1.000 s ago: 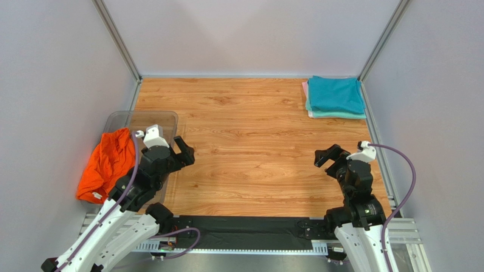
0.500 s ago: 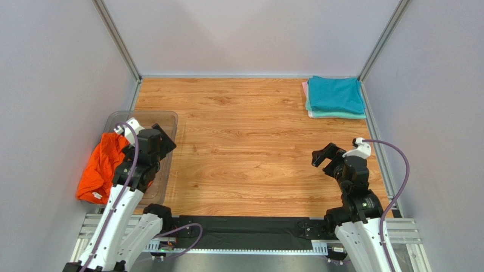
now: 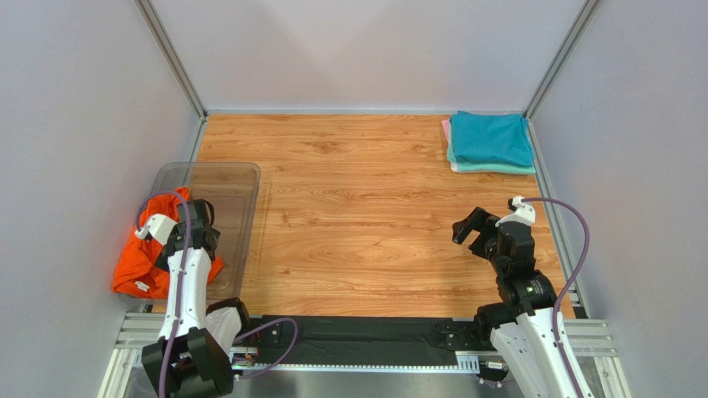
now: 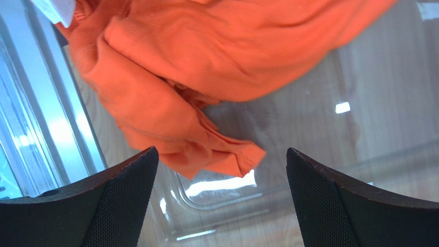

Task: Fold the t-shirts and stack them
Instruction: Grab the tshirt from the pile

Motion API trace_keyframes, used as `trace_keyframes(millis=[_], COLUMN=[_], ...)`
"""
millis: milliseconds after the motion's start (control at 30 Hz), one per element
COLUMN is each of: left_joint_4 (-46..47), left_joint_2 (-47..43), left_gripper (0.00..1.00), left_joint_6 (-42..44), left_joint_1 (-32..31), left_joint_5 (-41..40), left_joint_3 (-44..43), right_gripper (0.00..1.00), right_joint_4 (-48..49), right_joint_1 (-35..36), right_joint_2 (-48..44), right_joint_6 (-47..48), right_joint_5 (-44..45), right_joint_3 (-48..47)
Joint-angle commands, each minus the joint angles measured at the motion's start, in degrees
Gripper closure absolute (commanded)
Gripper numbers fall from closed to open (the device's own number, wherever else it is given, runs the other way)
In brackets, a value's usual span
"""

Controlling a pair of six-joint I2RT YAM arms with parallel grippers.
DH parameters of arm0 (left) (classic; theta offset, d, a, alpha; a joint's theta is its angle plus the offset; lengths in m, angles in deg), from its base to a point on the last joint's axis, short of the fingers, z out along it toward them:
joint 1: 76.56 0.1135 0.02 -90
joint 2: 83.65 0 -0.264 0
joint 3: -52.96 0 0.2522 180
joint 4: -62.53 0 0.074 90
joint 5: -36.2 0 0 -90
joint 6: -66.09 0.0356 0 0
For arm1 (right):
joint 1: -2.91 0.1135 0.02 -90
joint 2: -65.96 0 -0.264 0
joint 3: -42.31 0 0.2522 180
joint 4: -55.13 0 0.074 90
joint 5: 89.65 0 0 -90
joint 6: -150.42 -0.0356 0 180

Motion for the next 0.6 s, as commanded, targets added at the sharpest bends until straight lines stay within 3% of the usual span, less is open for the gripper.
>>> trace_keyframes(millis=[0, 167, 267, 300, 367, 400, 567], left_joint_4=[4.8, 12.3, 12.8, 13.5, 15.2, 15.2, 17.7], left_joint_2=[0.3, 3.7, 5.8, 5.9, 5.5, 5.2, -2.4], left_gripper=[0.0, 0.01, 0.09, 0.4, 0.77, 1.0, 1.0], left_joint_6=[-0.4, 4.2, 5.2, 5.6, 6.6, 7.1, 8.6], left_joint_1=[3.9, 9.1, 12.4, 12.8, 12.8, 12.8, 12.9], left_joint_5=[-2.5, 2.1, 4.7, 6.2, 10.2, 11.4, 23.9], left_joint_3=[2.0, 5.8, 5.8, 5.8, 6.1, 5.9, 7.5], right_gripper=[0.0, 0.0, 0.0, 0.0, 0.0, 0.0, 0.0], right_joint_4=[0.2, -0.9, -1.7, -2.0, -2.2, -2.4, -2.3], right_joint_1=[0.2, 0.2, 0.2, 0.2, 0.2, 0.2, 0.2], right_joint_2=[0.1, 1.1, 1.9, 1.9, 1.9, 1.8, 0.7], right_joint_6=[0.9, 0.2, 0.1, -0.2, -0.4, -0.5, -0.8], right_joint_5=[-1.0, -0.5, 0.2, 0.3, 0.6, 0.5, 0.3], right_joint_3=[-2.8, -3.1, -3.7, -3.7, -3.8, -3.7, -3.4])
